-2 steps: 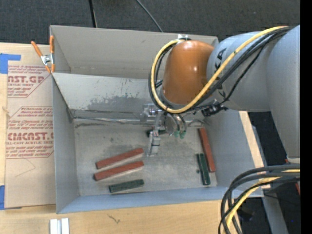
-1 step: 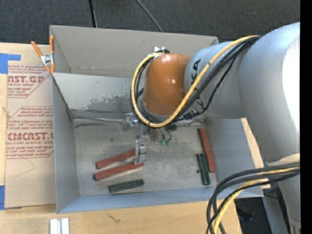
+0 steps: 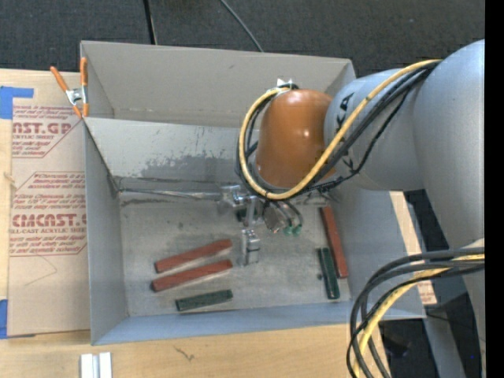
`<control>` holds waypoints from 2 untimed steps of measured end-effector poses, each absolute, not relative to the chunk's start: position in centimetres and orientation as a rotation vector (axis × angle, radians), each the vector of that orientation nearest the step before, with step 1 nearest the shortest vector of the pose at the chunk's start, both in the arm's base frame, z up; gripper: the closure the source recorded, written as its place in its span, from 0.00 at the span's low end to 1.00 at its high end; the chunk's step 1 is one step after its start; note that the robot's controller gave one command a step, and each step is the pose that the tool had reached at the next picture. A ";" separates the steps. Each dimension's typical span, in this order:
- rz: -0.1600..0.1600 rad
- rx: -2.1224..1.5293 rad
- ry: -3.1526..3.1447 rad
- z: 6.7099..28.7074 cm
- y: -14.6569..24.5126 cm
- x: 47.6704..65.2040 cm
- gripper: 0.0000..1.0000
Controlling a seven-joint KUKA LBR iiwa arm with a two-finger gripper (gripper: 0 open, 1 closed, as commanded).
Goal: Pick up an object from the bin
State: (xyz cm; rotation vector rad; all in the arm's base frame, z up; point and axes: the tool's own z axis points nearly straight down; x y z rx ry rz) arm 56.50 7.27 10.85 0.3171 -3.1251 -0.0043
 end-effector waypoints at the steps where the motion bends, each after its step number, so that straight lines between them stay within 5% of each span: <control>1: 0.004 0.461 -3.109 11.3 8.1 56.6 0.00; 2: -0.003 0.706 -3.064 6.9 16.6 56.4 0.00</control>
Offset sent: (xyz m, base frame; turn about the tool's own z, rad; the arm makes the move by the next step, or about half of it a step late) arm -0.0007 0.0892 -0.0385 -0.2447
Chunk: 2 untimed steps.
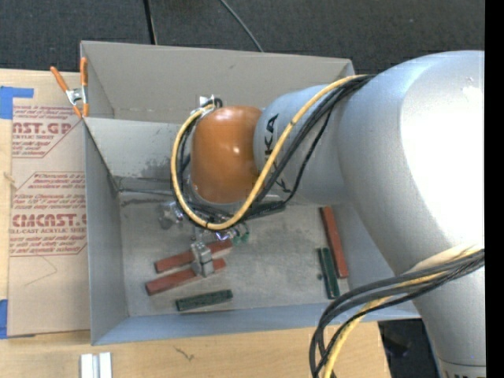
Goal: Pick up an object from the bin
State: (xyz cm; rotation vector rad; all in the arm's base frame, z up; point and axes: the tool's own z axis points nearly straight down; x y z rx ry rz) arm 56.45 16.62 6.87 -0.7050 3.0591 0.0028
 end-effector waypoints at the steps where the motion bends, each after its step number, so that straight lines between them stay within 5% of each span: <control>1: 0.003 -0.865 3.015 7.1 15.0 58.2 1.00; 2: 0.003 -0.865 3.015 7.1 15.0 58.2 1.00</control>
Offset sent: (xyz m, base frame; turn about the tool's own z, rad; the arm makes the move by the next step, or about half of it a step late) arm 0.0000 0.0000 0.0000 0.0000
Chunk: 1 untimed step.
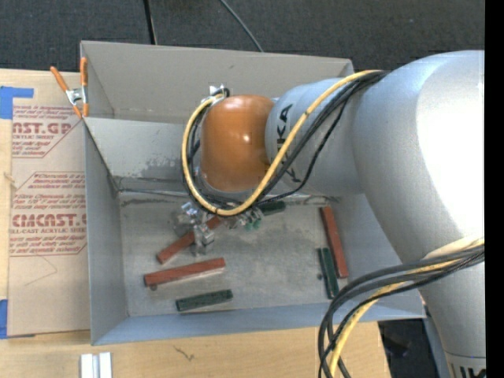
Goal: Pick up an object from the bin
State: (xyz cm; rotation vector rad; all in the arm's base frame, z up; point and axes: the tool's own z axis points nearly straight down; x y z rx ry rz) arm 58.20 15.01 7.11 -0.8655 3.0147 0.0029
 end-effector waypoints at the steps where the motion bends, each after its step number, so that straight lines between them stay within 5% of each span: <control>1: 0.003 -0.866 3.017 7.3 15.0 58.1 1.00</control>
Offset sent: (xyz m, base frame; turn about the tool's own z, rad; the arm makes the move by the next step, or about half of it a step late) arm -0.0001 0.0000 0.0223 0.0000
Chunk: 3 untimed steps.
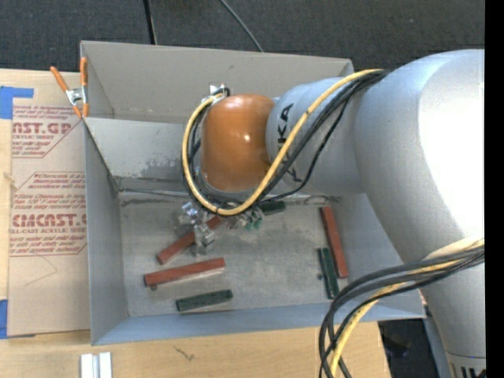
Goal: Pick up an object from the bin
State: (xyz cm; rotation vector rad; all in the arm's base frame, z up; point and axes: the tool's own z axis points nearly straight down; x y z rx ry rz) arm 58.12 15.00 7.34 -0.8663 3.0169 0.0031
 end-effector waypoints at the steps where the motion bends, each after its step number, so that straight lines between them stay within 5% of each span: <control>1: 0.003 -0.867 3.019 8.3 15.0 58.1 1.00; 3: 0.002 -0.868 3.025 11.2 15.0 57.9 1.00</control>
Offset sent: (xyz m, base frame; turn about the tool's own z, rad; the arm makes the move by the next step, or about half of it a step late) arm 0.0001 0.0001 0.0832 0.0000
